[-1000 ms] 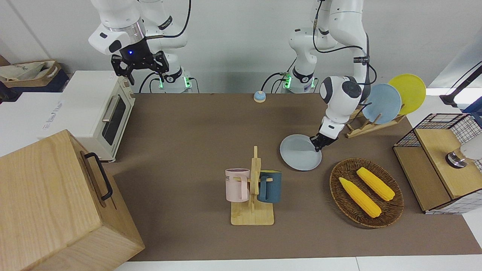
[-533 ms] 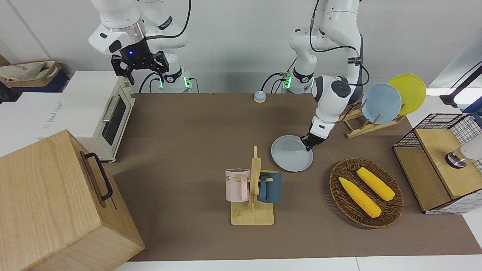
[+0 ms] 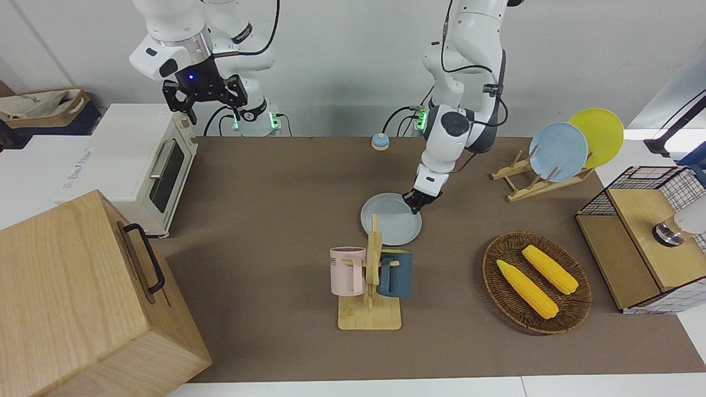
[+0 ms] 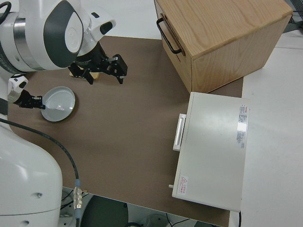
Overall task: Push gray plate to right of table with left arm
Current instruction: 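Push the gray plate with the left gripper toward the toaster oven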
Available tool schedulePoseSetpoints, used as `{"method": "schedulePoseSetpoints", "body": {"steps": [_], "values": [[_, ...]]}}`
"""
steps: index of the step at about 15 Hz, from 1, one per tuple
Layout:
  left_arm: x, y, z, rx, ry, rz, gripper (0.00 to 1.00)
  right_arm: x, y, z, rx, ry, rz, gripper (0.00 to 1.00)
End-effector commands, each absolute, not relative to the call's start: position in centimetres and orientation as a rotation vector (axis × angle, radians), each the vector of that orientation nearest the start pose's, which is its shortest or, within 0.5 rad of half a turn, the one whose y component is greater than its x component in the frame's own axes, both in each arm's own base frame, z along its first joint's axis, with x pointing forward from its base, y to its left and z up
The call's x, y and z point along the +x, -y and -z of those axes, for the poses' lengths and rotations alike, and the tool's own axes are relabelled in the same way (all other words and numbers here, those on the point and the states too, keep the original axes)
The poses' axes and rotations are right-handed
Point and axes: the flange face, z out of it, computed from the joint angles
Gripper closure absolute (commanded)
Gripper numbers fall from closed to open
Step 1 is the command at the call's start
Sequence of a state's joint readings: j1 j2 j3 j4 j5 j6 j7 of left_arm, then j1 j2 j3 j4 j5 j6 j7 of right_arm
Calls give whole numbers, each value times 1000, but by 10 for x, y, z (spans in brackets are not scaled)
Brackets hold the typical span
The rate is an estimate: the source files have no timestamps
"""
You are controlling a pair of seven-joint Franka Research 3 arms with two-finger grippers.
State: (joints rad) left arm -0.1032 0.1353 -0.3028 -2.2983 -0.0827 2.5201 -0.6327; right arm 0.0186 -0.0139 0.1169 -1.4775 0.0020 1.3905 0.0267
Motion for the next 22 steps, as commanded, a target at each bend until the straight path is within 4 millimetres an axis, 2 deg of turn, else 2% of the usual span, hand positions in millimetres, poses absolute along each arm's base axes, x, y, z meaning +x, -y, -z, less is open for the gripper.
{"method": "schedulePoseSetpoints", "body": {"steps": [1, 8, 15, 22], "values": [[473, 253, -285, -3221, 532, 13, 1000, 524, -71, -664, -3131, 164, -121, 17], [456, 323, -289, -3227, 615, 7, 1000, 524, -71, -664, -3131, 164, -121, 17], [438, 393, -274, -3204, 646, 19, 1000, 524, -70, -664, -3131, 162, -121, 17], [427, 460, -273, -3211, 718, 58, 1000, 523, -71, -664, -3131, 164, -124, 17]]}}
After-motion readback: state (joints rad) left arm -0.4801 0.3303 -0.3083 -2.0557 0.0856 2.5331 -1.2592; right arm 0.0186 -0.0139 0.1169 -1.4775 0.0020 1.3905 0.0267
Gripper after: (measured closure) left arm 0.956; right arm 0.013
